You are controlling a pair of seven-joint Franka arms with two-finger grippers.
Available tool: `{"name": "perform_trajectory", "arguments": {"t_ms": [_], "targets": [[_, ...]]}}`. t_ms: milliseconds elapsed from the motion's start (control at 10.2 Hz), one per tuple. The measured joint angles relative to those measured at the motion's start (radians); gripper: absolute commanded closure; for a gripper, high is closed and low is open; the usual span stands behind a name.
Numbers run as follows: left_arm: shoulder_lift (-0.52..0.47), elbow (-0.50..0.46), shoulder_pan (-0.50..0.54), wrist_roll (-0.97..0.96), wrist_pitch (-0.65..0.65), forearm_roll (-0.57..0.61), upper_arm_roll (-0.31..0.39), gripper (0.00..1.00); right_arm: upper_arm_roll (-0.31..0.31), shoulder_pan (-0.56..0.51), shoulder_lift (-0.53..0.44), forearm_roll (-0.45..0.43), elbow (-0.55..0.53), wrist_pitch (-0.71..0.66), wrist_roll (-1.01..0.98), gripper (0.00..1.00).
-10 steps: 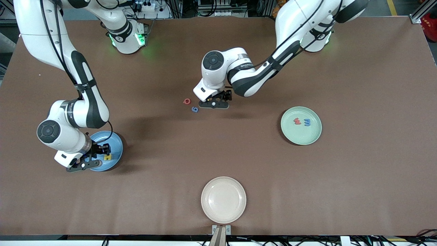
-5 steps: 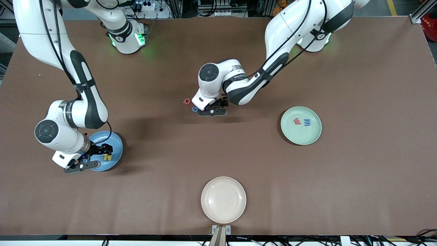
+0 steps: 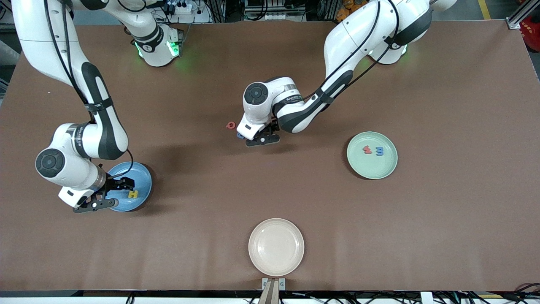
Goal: Sort uppercase to blue plate, lowercase to green plate
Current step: 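Carry the yellow H to the blue plate while the left gripper reaches letters, then lower the left gripper and grasp the yellow lowercase n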
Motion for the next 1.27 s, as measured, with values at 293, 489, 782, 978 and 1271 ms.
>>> {"name": "perform_trajectory", "arguments": {"t_ms": [293,489,782,978,1271], "targets": [[0.012,0.012,-0.006,-0.046,0.002,0.0,0.0,0.0,0.0,0.0,-0.001,0.0,0.0,-0.004,0.0,0.0],[0.018,0.014,-0.013,-0.049,0.002,-0.002,-0.001,0.0,-0.002,-0.001,-0.012,0.0,0.004,-0.027,0.0,0.0],[0.024,0.017,-0.024,-0.062,0.002,-0.038,-0.002,0.0,-0.002,-0.002,-0.032,0.0,0.005,-0.055,0.0,0.0],[0.025,0.019,-0.025,-0.062,0.002,-0.068,-0.002,0.08,-0.002,-0.002,-0.032,0.0,0.005,-0.065,0.0,0.0],[0.025,0.019,-0.025,-0.063,0.002,-0.08,-0.002,0.13,-0.002,-0.002,-0.035,0.0,0.005,-0.075,0.0,0.0]]}}
